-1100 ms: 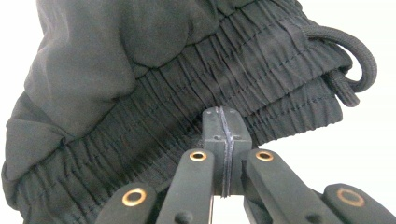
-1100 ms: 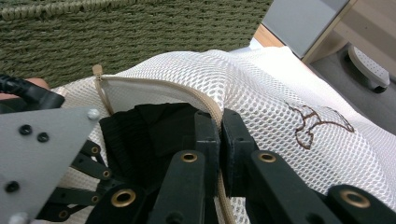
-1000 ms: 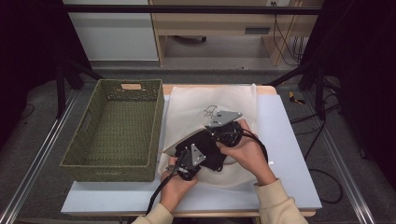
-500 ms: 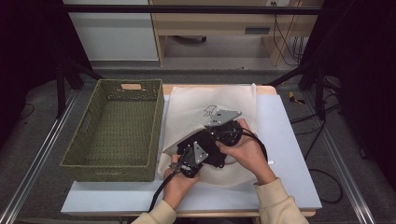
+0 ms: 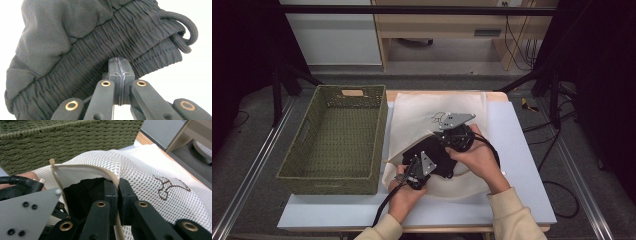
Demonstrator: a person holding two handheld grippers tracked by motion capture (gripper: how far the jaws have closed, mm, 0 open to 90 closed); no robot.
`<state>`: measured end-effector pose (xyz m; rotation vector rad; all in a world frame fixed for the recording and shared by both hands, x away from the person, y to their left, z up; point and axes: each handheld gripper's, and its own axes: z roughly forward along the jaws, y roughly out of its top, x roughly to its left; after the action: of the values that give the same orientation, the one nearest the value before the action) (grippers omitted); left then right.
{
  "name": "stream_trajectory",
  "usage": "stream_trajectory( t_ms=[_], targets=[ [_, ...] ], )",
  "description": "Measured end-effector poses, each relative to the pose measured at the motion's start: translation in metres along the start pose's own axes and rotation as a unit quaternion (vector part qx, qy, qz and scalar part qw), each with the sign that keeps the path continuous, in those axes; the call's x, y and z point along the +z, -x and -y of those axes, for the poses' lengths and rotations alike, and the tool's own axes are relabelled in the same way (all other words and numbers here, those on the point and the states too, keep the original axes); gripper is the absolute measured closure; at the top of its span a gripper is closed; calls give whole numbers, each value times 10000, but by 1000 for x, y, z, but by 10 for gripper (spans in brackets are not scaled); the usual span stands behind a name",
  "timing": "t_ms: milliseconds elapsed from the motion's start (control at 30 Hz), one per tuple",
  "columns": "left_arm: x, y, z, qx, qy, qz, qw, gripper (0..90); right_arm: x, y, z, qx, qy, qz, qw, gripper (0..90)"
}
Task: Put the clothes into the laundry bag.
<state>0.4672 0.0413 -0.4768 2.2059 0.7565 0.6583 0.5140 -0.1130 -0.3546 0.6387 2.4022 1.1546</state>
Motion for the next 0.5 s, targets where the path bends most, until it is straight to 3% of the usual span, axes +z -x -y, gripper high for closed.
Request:
stream_trajectory(
  t_ms=[500],
  targets=[
    [0, 1, -1, 69, -27, 3, 10000, 899, 10, 30, -7, 117, 65, -129, 9998, 870]
  ],
)
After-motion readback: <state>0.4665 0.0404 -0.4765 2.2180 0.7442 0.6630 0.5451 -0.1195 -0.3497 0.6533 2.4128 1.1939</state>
